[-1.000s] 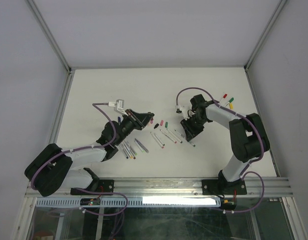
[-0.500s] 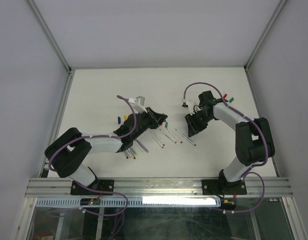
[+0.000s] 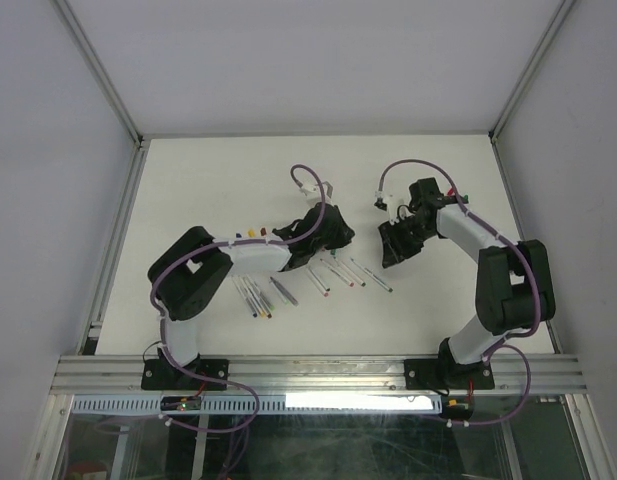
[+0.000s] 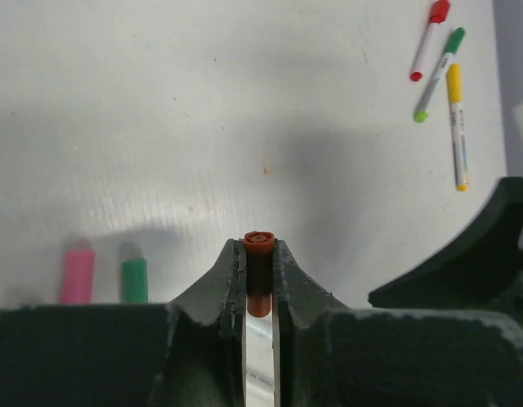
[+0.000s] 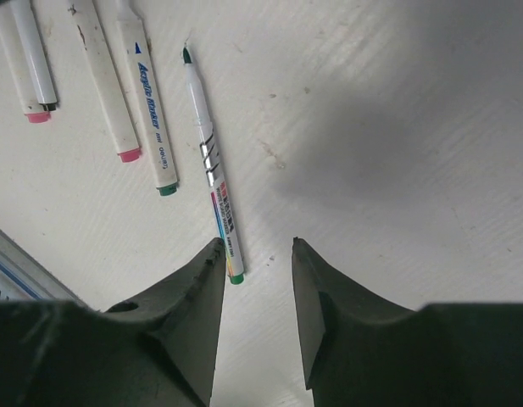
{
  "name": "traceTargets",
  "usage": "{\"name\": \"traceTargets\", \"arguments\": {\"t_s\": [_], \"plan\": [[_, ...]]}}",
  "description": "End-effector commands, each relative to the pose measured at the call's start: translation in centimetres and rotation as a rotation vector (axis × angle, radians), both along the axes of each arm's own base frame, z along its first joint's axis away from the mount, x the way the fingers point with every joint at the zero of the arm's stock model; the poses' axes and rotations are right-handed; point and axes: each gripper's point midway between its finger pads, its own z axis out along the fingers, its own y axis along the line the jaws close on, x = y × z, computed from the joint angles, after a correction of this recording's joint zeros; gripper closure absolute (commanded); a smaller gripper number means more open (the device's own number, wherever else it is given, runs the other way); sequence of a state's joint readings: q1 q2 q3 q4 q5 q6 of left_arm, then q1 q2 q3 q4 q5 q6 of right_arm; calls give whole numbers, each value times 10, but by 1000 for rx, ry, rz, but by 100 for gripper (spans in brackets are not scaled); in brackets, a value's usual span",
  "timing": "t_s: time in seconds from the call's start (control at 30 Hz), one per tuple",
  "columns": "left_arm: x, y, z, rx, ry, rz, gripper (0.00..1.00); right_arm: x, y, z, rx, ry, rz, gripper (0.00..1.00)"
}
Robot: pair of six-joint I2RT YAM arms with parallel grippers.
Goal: Open the pen caps
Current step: Place the pen cap at the center of the board.
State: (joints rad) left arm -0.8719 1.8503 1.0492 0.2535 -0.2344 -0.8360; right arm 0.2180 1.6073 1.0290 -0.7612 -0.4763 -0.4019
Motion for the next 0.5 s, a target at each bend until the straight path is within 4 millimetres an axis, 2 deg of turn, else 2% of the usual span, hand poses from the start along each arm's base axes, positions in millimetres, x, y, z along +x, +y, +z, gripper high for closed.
{"name": "traceTargets", "arguments": {"t_s": [0.0, 0.23, 0.47], "plan": [[5, -10, -22, 144, 73, -19, 100, 25, -1, 31, 51, -125, -34, 60], [17, -14, -35, 228, 86, -5, 100, 30, -7, 35, 61, -140, -62, 60], [18, -17, -45, 255, 99, -22, 87, 30, -8, 35, 68, -137, -67, 60]]}}
